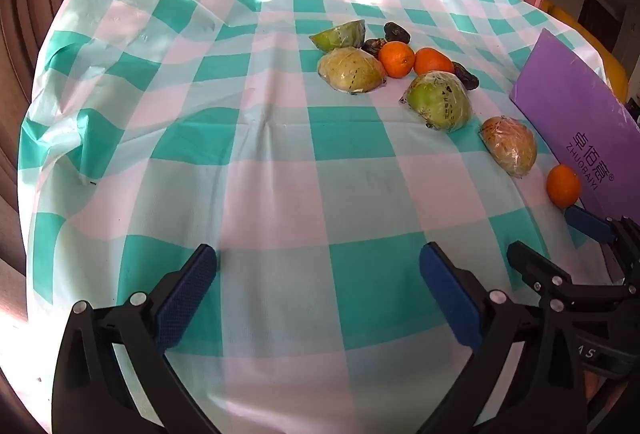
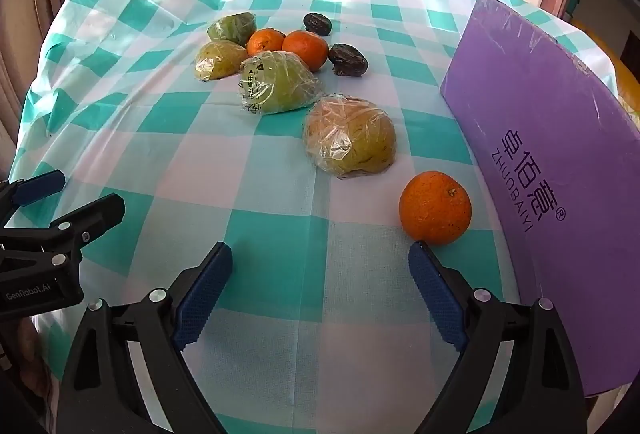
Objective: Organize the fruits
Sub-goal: 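Grasp the wrapped green fruit with the left tool while the right tool grasps the orange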
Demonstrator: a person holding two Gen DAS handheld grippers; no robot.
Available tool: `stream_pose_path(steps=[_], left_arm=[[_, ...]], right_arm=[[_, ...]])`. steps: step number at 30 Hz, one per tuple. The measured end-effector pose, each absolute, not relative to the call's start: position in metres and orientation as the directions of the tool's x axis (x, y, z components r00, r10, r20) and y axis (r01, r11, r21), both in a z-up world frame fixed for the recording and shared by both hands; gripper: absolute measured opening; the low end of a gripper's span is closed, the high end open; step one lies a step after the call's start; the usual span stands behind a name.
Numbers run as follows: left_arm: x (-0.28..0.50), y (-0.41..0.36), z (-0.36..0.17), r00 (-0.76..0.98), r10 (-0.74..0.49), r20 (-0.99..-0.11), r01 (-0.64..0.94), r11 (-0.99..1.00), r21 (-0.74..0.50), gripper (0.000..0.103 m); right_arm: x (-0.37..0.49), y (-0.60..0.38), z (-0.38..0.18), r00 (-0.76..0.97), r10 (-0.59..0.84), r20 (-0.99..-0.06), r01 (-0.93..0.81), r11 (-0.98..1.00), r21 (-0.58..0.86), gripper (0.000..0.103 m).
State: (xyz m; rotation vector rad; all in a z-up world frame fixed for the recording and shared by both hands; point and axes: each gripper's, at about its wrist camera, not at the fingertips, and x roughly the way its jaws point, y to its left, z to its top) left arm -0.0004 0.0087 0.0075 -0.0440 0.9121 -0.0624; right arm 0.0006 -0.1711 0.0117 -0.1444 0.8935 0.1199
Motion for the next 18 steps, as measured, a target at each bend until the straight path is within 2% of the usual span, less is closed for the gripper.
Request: stream_pose_path(steps=[6,10,13,18], left_arm=[[0.008,0.019,0.024,0.645,-0.049,-0.763,0.016,0.999,-0.051,0.101],[0.017,0.019,0.033,0.649,-0.085,-0.756,0.045,0.996,-0.073,0.101],[0.028,0.017,0.035,0.640,-0.141,-0.755,0.071,0.990,-0.124,0.101],[0.048,0.002,0.036,0.637,-0.163,-0.754,0.108,0.987,-0.122,0.100]], right_arm=[[-0.011,-0.157,0.027,0.692,0.017,-0.722,-0.184,0.971,-0.154,0.087],[-0.011,-0.171,0.034,0.726,0.007,-0.688,-0.120,0.986,-0.117,0.086],[-0.005,-0.187,0.036,0.712,0.004,-0.702,-0.060,0.997,-0.055,0.086],[-0.003,-0.202,0.037,0.717,-0.015,-0.697,0.013,1.000,-0.008,0.086]])
